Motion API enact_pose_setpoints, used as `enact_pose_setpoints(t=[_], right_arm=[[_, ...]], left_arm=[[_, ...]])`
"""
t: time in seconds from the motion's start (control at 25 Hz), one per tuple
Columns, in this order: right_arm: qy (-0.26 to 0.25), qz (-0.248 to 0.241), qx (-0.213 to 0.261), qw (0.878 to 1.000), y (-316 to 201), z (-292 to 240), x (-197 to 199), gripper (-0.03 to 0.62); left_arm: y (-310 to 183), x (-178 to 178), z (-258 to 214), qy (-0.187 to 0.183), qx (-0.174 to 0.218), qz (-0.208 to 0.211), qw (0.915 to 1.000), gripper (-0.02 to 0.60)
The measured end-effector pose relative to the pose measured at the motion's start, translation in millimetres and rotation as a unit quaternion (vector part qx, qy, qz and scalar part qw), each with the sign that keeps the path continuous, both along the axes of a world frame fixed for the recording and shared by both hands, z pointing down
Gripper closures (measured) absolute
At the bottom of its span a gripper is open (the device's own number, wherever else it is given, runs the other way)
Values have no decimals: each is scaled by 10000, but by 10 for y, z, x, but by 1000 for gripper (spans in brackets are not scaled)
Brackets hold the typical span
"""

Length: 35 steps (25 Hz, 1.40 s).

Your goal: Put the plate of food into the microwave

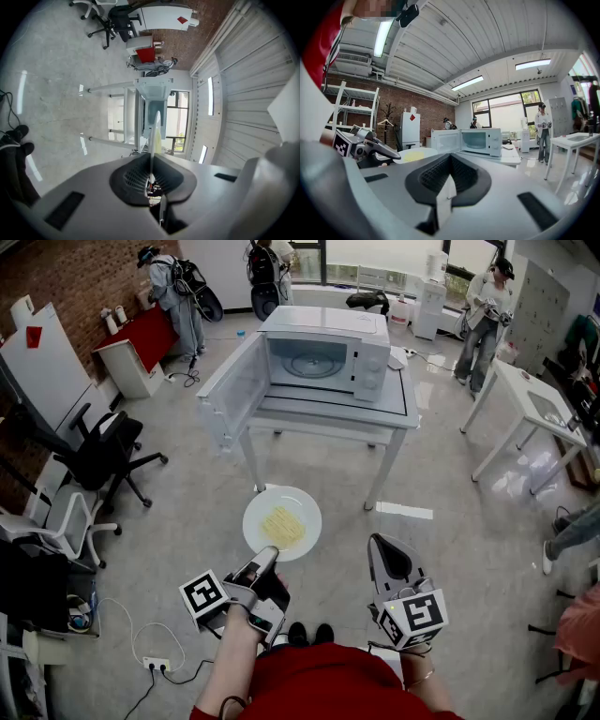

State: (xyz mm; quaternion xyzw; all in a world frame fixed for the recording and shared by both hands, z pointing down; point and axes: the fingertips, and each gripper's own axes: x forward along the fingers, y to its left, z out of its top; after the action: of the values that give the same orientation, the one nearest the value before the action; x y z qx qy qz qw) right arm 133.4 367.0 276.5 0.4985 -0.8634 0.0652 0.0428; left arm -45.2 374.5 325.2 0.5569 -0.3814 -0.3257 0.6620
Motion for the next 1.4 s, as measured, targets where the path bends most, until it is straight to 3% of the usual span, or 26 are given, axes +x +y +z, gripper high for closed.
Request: enact_pose_setpoints(t=[0.6, 1.0, 1.4], right_arm=[[31, 46, -85, 9999, -100, 55, 72, 580], [-230, -144, -167, 9995, -130, 101, 199, 579], [-355, -122, -270, 9989, -473, 246, 338, 579]], left_arm=[[-111, 65, 16, 35, -45, 10, 10000, 560], [-229, 123, 87, 5, -126, -105, 9999, 560], [-675, 118, 141, -140, -25, -229, 9996, 560]])
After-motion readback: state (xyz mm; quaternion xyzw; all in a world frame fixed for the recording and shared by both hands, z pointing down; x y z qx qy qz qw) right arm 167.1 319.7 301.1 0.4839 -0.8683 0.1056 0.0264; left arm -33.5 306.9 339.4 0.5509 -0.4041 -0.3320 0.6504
